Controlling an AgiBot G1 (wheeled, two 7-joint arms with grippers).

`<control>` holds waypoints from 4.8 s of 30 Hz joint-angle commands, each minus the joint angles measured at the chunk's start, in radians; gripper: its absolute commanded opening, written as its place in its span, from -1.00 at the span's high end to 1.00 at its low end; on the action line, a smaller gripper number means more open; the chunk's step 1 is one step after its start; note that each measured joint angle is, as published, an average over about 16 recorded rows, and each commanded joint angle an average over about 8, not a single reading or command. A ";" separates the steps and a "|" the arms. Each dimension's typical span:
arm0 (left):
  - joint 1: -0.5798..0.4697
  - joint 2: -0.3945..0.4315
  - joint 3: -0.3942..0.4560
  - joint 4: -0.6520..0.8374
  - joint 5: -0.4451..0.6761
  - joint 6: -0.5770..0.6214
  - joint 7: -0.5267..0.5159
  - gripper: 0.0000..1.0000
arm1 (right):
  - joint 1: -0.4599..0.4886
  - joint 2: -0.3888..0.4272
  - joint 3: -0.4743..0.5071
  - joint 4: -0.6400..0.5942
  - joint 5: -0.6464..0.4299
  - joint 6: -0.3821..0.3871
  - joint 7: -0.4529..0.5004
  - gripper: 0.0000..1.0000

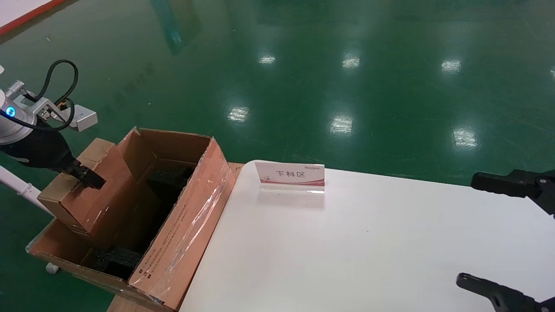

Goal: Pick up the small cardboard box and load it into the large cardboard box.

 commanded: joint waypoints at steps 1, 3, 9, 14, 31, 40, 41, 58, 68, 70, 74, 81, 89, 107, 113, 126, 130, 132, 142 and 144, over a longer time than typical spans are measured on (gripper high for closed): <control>0.007 -0.002 0.001 -0.006 0.002 -0.007 -0.012 1.00 | 0.000 0.000 0.000 0.000 0.000 0.000 0.000 -1.00; 0.012 -0.005 0.001 -0.013 0.003 -0.015 -0.024 1.00 | 0.000 0.000 0.000 0.000 0.000 0.000 0.000 -1.00; 0.025 -0.011 0.002 -0.036 0.015 -0.050 -0.059 1.00 | 0.000 0.000 -0.001 0.000 0.000 0.000 0.000 -1.00; 0.037 -0.019 0.003 -0.062 0.022 -0.075 -0.086 1.00 | 0.000 0.000 -0.001 0.000 0.001 0.000 0.000 -1.00; 0.098 -0.038 0.013 -0.119 0.040 -0.139 -0.148 1.00 | 0.000 0.001 -0.002 0.000 0.001 0.001 -0.001 -1.00; 0.135 -0.029 0.021 -0.116 0.051 -0.179 -0.176 1.00 | 0.000 0.001 -0.002 0.000 0.002 0.001 -0.001 -1.00; 0.138 -0.028 0.021 -0.115 0.051 -0.181 -0.178 1.00 | 0.001 0.001 -0.002 0.000 0.002 0.001 -0.001 -1.00; 0.203 0.007 0.037 -0.062 0.060 -0.222 -0.176 0.89 | 0.001 0.001 -0.003 0.000 0.002 0.001 -0.002 -1.00; 0.218 0.023 0.048 -0.046 0.077 -0.231 -0.173 -1.00 | 0.001 0.002 -0.003 0.000 0.003 0.002 -0.002 -1.00; 0.218 0.023 0.048 -0.046 0.078 -0.231 -0.173 -1.00 | 0.001 0.002 -0.003 0.000 0.003 0.002 -0.002 -1.00; 0.217 0.022 0.048 -0.047 0.079 -0.231 -0.173 -1.00 | 0.001 0.002 -0.003 0.000 0.003 0.002 -0.002 -1.00; 0.215 0.020 0.047 -0.049 0.078 -0.229 -0.173 -1.00 | 0.001 0.002 -0.003 0.000 0.003 0.002 -0.002 -1.00; 0.213 0.019 0.046 -0.050 0.075 -0.227 -0.172 -1.00 | 0.001 0.002 -0.003 0.000 0.003 0.002 -0.002 -1.00; 0.160 -0.048 0.000 -0.186 0.002 -0.215 -0.131 -1.00 | 0.001 0.002 -0.004 -0.001 0.003 0.002 -0.002 -1.00; 0.125 -0.121 -0.049 -0.314 -0.085 -0.214 -0.111 -1.00 | 0.001 0.002 -0.004 -0.001 0.003 0.002 -0.002 -1.00; 0.086 -0.271 -0.172 -0.506 -0.394 -0.172 0.008 -1.00 | 0.001 0.002 -0.005 -0.001 0.003 0.002 -0.003 -1.00; 0.083 -0.286 -0.186 -0.527 -0.437 -0.161 0.030 -1.00 | 0.001 0.002 -0.005 -0.001 0.003 0.002 -0.003 -1.00; 0.083 -0.289 -0.190 -0.534 -0.445 -0.159 0.035 -1.00 | 0.001 0.002 -0.005 -0.001 0.003 0.002 -0.003 -1.00; 0.175 -0.272 -0.291 -0.565 -0.523 -0.137 0.120 -1.00 | 0.002 0.002 -0.005 -0.002 0.003 0.002 -0.003 -1.00; 0.207 -0.265 -0.324 -0.573 -0.547 -0.130 0.149 -1.00 | 0.002 0.002 -0.005 -0.002 0.003 0.002 -0.003 -1.00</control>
